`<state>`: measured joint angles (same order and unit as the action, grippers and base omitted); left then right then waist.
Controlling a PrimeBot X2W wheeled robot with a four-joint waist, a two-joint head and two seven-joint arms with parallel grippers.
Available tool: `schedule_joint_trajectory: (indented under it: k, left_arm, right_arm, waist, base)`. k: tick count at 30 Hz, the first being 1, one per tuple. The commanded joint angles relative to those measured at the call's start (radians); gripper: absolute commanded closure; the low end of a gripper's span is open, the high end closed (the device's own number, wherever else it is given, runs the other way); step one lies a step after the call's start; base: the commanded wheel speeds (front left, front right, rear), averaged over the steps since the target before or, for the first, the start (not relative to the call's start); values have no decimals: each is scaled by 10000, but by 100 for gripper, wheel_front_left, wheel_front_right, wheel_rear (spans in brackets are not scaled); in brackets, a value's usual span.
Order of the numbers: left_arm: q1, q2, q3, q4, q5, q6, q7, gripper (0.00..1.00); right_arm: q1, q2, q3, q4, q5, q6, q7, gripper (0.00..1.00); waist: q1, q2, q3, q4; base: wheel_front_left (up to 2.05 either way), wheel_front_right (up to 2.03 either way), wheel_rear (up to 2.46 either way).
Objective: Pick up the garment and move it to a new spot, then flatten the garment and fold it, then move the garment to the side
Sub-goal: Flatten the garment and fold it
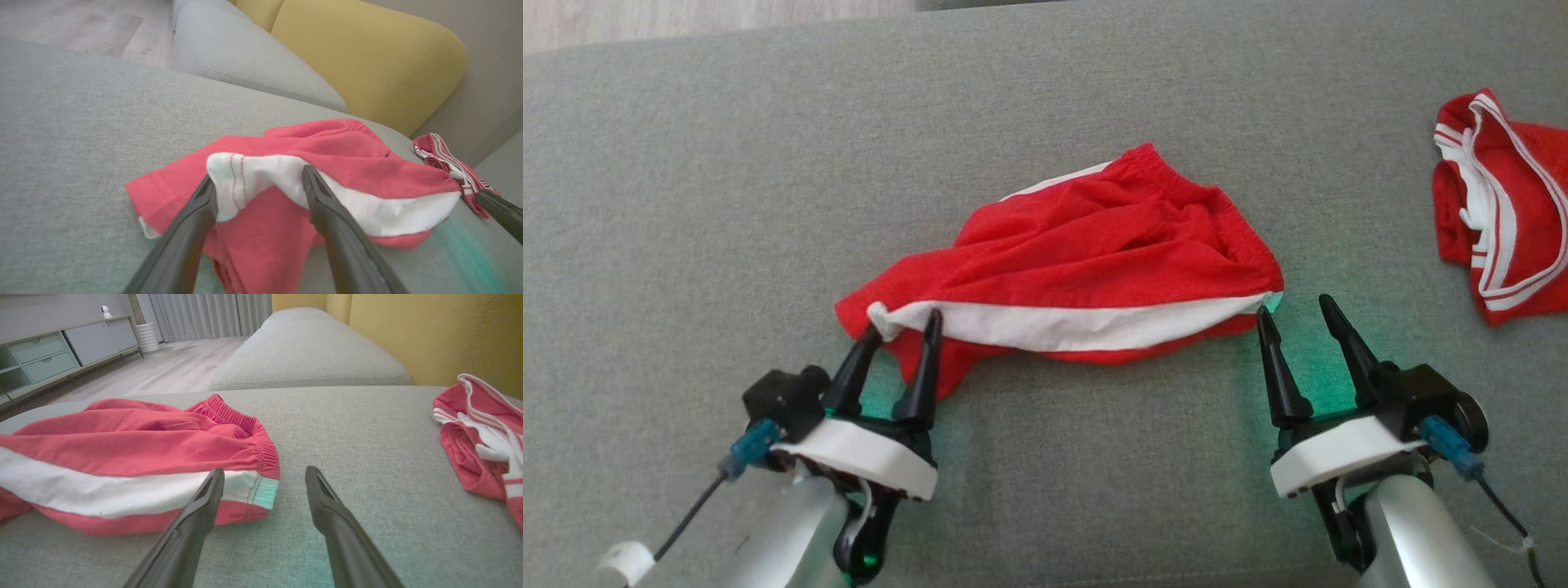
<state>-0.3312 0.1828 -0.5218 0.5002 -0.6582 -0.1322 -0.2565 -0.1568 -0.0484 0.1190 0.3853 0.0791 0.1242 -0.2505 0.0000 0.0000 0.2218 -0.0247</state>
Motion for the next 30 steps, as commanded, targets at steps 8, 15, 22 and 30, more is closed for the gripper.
schedule_joint_trajectory:
  k: [8,15,22,30]
  left_arm:
    - [-175,448,-219,-650,-85,16,-53,0]
    - [428,410,-27,-752,180,16,-53,0]
    - [652,427,-140,-792,230,16,-53,0]
    - [691,374,-123,-859,286,16,-53,0]
  right_arm:
    - [-413,-18,305,-233,37,65,-113,0]
    - [-337,-18,276,-159,129,65,-113,0]
    - [-304,-18,332,-100,213,65,-113,0]
    - [-267,-18,392,-66,221,65,-113,0]
  waist:
    - [0,0,-44,67]
    - [0,0,-164,128]
    - [0,0,-275,193]
    - [0,0,-399,142]
  base:
    - [0,0,0]
    - [0,0,0]
    - [0,0,0]
    - [0,0,0]
